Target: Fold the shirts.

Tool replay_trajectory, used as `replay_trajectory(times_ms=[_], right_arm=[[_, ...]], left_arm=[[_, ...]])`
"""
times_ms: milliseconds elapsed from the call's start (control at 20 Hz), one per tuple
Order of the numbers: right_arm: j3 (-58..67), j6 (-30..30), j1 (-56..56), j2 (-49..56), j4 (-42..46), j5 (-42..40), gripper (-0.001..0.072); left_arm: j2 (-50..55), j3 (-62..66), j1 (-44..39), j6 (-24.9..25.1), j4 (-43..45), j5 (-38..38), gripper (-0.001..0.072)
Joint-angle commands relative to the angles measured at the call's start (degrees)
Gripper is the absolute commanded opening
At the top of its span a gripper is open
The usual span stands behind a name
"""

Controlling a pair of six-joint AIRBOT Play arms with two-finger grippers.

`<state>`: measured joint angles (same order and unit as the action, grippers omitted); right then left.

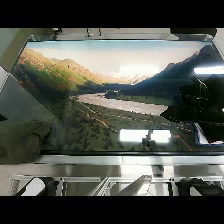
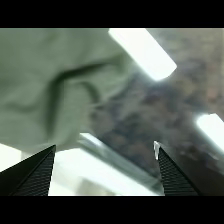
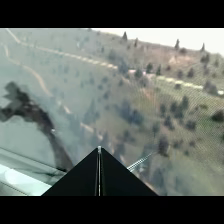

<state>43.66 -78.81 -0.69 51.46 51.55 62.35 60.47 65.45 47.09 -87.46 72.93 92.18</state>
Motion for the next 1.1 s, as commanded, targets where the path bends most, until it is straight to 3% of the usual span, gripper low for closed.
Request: replay_trajectory(times_ms=[0, 300, 550, 650, 900, 950, 1000, 1050], right_arm=[[-0.02, -0.02, 0.07, 0.02, 0.0, 0.0, 0.0013], [-0.02, -0.02, 0.07, 0.02, 0.0, 0.0, 0.0014], [-0.02, -0.02, 0.07, 0.02, 0.0, 0.0, 0.0013], [-0.02, -0.02, 0.07, 0.02, 0.0, 0.02, 0.0013], [-0.02, -0.02, 0.07, 0.02, 0.0, 0.0, 0.0013], [-0.02, -0.02, 0.07, 0.04, 0.0, 0.0, 0.0013], [-0.02, -0.02, 0.07, 0.02, 0.0, 0.0, 0.0014], [-0.02, -0.02, 0.07, 0.02, 0.0, 0.0, 0.0014]], left_arm=[[5.35, 0.04, 1.64, -0.09, 10.54, 1.51, 0.072], [11.56, -0.17, 1.66, -0.44, 18.03, 0.24, 0.072], [12.61, -11.04, 1.64, 0.15, 16.92, -13.6, 0.072], [14.19, -12.35, 1.64, 2.97, 13.62, -18.1, 0.072], [21.49, -12.37, 1.62, 4.98, 9.35, -18.75, 0.0713], [22.73, -12.35, 1.62, 4.98, 9.31, -17.46, 0.069], [23.61, -12.35, 1.62, 5.01, 9.35, -16.26, 0.0558], [23.89, -12.35, 1.62, 5.03, 9.35, -15.52, 0.0352]])
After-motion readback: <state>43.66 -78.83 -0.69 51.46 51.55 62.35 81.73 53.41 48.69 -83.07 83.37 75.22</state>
